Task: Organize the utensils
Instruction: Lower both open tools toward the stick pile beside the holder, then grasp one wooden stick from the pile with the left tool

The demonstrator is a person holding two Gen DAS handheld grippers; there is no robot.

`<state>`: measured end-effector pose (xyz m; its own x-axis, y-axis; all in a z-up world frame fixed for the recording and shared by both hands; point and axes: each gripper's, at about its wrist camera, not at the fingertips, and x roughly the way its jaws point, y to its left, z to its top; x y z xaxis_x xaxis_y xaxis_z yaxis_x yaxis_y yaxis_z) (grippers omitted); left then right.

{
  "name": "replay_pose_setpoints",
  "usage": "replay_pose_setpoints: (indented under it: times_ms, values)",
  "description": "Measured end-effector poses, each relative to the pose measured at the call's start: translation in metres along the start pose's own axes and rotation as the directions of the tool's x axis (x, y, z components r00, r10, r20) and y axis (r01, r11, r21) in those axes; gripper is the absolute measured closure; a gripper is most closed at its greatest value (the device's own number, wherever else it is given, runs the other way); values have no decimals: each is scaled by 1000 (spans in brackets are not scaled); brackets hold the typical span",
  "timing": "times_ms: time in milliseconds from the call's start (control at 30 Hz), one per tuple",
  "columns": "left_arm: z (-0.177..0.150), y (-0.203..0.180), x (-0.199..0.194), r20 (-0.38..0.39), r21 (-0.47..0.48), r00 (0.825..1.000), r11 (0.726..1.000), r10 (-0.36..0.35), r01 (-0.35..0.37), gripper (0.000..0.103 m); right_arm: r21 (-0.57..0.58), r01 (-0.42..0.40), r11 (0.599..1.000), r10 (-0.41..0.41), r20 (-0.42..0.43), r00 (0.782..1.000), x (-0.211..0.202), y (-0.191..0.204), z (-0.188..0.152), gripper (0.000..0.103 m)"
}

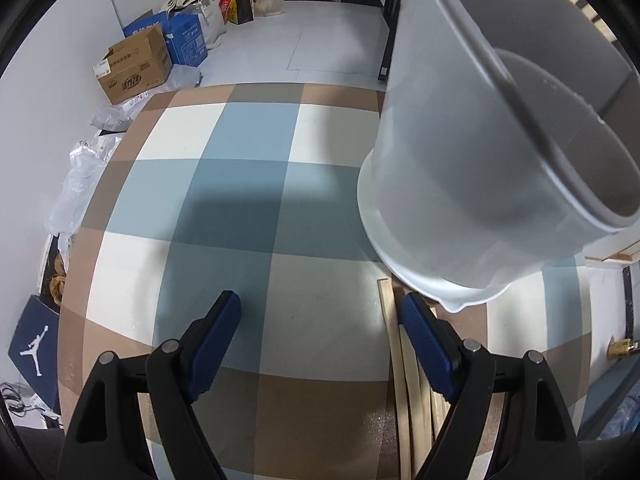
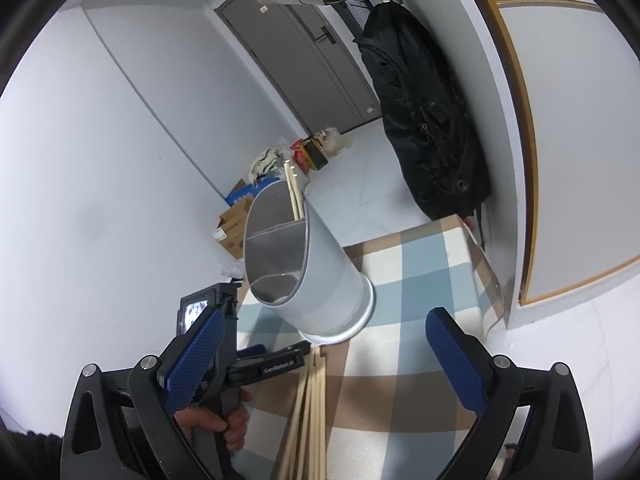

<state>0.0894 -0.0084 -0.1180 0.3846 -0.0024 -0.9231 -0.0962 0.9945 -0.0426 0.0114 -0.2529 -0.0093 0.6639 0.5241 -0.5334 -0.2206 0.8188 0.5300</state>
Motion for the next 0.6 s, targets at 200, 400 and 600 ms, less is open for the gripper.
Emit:
replay_pose_setpoints:
  times_ms: [200, 400, 600]
  values:
    - [-2, -6, -4, 4, 23, 1000, 1000, 11, -11, 43, -4, -4, 1000, 4, 1, 1000, -1, 2, 0, 1]
    - [-3, -5, -5, 7, 58, 1000, 998, -4, 4, 67, -2, 1, 1000, -1, -2, 1000, 0, 2, 0, 1]
    - [-6, -1, -7, 24, 98, 1000, 995, -9, 6, 86, -14, 12, 1000, -12, -6, 1000, 1, 4, 0, 1]
